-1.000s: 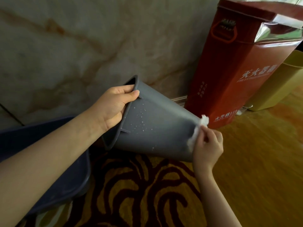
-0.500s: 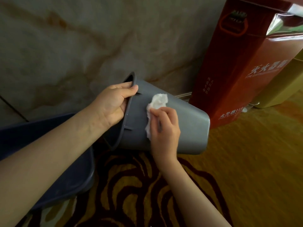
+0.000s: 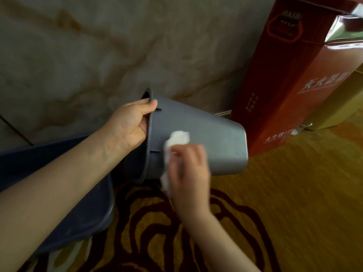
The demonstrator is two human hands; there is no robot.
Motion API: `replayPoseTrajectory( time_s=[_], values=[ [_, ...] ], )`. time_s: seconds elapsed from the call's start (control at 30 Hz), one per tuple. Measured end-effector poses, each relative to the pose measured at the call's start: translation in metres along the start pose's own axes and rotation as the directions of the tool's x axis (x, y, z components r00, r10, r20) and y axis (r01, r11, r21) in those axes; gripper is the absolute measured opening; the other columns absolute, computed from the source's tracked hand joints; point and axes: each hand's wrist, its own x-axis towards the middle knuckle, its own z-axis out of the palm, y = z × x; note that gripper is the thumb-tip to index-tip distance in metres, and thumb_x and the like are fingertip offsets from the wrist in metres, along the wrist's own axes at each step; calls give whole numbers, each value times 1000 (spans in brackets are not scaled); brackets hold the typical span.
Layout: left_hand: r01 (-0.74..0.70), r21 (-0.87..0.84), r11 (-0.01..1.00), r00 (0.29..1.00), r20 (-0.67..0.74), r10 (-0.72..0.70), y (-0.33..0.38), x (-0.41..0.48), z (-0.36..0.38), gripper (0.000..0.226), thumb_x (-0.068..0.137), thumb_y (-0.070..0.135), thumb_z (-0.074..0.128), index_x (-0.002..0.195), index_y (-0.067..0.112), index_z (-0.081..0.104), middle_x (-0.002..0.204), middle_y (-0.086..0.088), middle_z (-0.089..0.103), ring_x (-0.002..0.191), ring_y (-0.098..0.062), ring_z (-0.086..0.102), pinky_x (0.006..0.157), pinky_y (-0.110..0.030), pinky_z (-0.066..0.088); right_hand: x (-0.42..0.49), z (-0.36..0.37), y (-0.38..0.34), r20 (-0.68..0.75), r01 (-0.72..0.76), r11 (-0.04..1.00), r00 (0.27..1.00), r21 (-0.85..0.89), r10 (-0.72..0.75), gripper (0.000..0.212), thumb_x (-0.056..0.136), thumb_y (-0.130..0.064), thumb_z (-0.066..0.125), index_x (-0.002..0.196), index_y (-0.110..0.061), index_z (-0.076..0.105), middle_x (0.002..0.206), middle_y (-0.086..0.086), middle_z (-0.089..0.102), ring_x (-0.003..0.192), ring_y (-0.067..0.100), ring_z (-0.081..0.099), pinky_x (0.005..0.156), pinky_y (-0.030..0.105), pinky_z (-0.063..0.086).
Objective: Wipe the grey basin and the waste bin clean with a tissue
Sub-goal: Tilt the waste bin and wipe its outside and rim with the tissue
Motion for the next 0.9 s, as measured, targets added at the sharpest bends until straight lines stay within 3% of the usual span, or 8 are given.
replayPoseTrajectory(
  time_s=[0.07,0.17,0.37,0.5,0.57,0.7,0.8,0.9],
  values=[
    [-5,12,1000,1000,-21,5,0,1,2,28,91,5,47,116,1,58,88,-5,66,79,-15,66,74,-30,56,-6,15,-4,57,102,995,993,14,-102,10,88,-15,49,97,-15,51,90,3,56,78,12,53,67,24,49],
    [-9,45,999,999,-33,10,1,3,-1,30,90,5,48,119,3,58,89,-5,66,75,-12,67,66,-26,57,-7,14,32,-33,90,994,995,-61,-92,8,87,-13,50,94,-13,48,86,11,56,75,21,53,65,32,48],
    [6,62,998,1000,-14,-5,4,4,-4,32,91,5,47,121,2,56,93,-6,67,79,-13,67,61,-25,56,-8,-25,132,-261,-343,934,915,-101,308,6,87,-5,45,85,-7,50,83,7,45,72,-4,40,64,8,35],
    [20,43,999,999,-36,-19,5,4,-3,32,91,5,46,122,3,55,96,-6,66,85,-14,66,65,-26,55,-2,-52,167,-313,-628,778,742,-16,592,7,90,-7,46,93,-7,53,88,4,50,82,21,54,58,18,36],
    [28,36,999,999,-38,-26,5,3,-5,32,91,6,47,122,4,56,100,-7,66,88,-15,66,67,-27,56,8,-56,157,-353,-575,818,765,5,539,8,90,-11,47,95,-10,53,90,5,52,81,26,55,59,19,37],
    [46,3,999,999,2,-46,2,1,-7,29,90,7,48,116,6,60,102,-8,68,88,-16,68,64,-28,58,46,-39,79,-294,-240,967,921,86,255,7,87,-15,48,90,-14,55,85,3,53,75,17,52,65,25,42],
    [50,10,999,997,53,-50,-1,-1,-5,23,91,10,47,105,8,64,93,-5,71,78,-14,70,66,-29,60,75,-9,28,-158,-57,994,985,97,72,5,84,-4,53,86,-4,57,84,11,54,79,24,51,71,32,40],
    [15,0,1000,994,107,-15,-4,0,-2,23,91,9,44,97,11,66,79,-1,75,73,-11,70,75,-27,56,85,17,4,24,18,997,1000,73,-20,15,84,-2,57,98,-2,60,103,15,60,97,30,51,86,36,38]
  ],
)
